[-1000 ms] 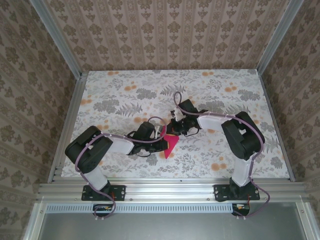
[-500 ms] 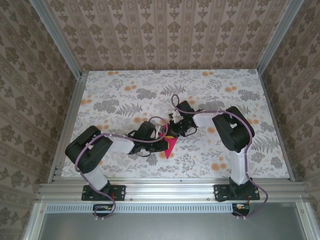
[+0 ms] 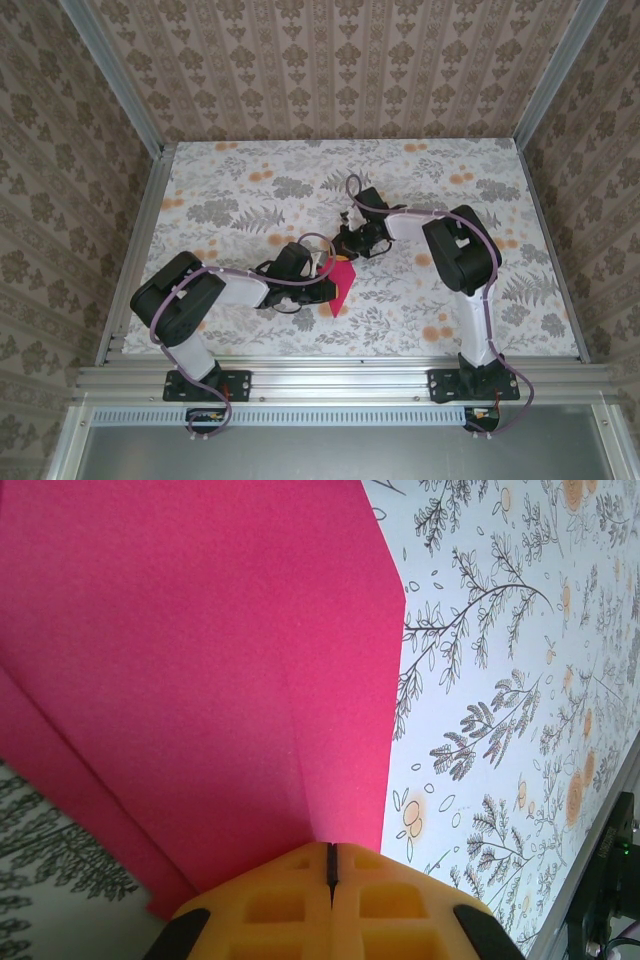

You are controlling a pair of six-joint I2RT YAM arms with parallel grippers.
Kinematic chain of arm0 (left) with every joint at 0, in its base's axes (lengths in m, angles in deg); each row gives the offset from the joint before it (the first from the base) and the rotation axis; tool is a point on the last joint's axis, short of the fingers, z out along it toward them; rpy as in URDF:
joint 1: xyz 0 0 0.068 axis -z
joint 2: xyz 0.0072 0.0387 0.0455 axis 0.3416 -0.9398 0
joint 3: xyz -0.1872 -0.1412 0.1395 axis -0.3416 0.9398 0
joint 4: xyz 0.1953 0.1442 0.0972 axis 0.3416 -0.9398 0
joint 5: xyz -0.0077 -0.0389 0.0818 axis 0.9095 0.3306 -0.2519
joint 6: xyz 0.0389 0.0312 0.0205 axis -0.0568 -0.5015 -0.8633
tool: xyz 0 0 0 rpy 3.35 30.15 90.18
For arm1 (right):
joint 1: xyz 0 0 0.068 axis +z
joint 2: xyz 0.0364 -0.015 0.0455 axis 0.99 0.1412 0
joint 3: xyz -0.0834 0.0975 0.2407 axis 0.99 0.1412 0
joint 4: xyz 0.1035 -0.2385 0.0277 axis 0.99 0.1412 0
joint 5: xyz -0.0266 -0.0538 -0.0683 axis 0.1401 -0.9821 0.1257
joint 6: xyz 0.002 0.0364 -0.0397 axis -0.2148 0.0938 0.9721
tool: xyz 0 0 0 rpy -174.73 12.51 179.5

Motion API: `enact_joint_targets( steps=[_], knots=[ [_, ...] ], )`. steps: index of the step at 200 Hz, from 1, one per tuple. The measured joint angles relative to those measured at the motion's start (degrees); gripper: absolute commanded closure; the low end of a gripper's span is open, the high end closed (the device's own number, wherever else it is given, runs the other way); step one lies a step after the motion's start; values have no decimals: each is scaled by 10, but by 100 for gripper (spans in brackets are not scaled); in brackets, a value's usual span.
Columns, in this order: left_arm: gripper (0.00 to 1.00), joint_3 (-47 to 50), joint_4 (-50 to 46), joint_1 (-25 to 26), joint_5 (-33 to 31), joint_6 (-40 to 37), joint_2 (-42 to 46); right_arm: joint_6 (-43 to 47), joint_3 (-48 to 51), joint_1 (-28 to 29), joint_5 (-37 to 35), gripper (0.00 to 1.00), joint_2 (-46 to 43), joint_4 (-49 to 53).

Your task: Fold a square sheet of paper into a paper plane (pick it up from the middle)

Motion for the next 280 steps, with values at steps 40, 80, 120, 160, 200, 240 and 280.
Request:
enact_joint_targets(
  steps=[40,80,120,160,200,240,280],
  knots=[
    [100,0,0,1,0,-5,0,0,-15,-12,-28,90,7,-8],
    [100,-4,-6,1,3,-19,-2,-5,-16,-23,-49,89,6,-17],
    [100,-20,-27,5,29,-57,-12,-9,1,-49,-95,88,-23,-23],
    [99,-78,-116,12,62,-125,-36,-11,112,-79,-124,86,-150,-38],
    [93,-126,-206,11,69,-176,-46,-19,237,-94,-124,86,-278,-64],
    [81,-134,-277,10,64,-189,-24,-35,268,-34,-82,87,-294,-84],
    [75,-115,-287,10,45,-164,49,-60,268,25,-70,89,-257,-123]
  ],
)
